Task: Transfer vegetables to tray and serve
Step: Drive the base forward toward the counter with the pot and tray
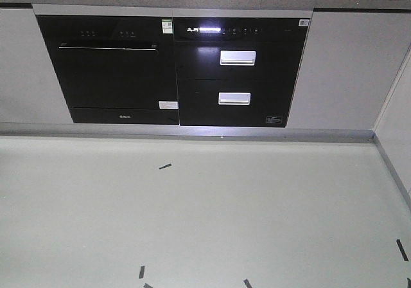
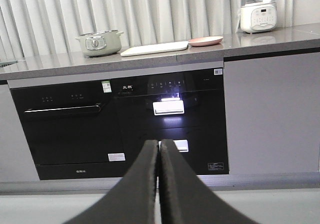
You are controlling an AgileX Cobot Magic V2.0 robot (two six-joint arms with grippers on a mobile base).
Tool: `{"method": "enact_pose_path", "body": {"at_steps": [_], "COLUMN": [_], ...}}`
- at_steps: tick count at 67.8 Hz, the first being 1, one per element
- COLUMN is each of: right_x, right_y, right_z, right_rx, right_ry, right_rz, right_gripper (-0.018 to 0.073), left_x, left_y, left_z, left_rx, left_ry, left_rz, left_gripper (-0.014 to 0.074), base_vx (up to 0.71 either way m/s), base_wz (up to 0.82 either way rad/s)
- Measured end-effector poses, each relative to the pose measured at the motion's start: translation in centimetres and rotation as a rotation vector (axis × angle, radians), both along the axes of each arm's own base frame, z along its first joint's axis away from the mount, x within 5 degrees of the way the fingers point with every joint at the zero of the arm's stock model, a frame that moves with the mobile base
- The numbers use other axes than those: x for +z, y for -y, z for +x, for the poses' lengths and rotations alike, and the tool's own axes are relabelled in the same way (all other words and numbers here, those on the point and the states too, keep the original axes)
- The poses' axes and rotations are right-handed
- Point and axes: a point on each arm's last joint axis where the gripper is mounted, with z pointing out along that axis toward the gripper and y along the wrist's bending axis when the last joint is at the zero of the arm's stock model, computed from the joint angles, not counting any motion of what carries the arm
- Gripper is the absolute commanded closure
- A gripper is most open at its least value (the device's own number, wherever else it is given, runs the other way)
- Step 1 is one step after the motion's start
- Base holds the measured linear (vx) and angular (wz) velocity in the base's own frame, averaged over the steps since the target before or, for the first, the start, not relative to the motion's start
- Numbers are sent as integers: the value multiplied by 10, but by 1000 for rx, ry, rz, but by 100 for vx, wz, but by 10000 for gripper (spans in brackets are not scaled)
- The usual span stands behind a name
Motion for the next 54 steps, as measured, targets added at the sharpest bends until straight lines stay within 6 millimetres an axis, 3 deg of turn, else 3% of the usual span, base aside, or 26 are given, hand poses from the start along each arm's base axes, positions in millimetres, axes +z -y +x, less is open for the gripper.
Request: {"method": "enact_pose_path", "body": {"at_steps": [54], "right_x": [0], "right_y": [0], "right_z": [0], "right_rx": [0], "right_ry": [0], "right_rz": [0], "right_gripper": [562], "left_x": [0], "left_y": [0], "left_z": [0], "left_rx": [0], "left_ry": [0], "left_rz": [0], "left_gripper": [602], "base_vx": [12], "base_wz": [-3]}}
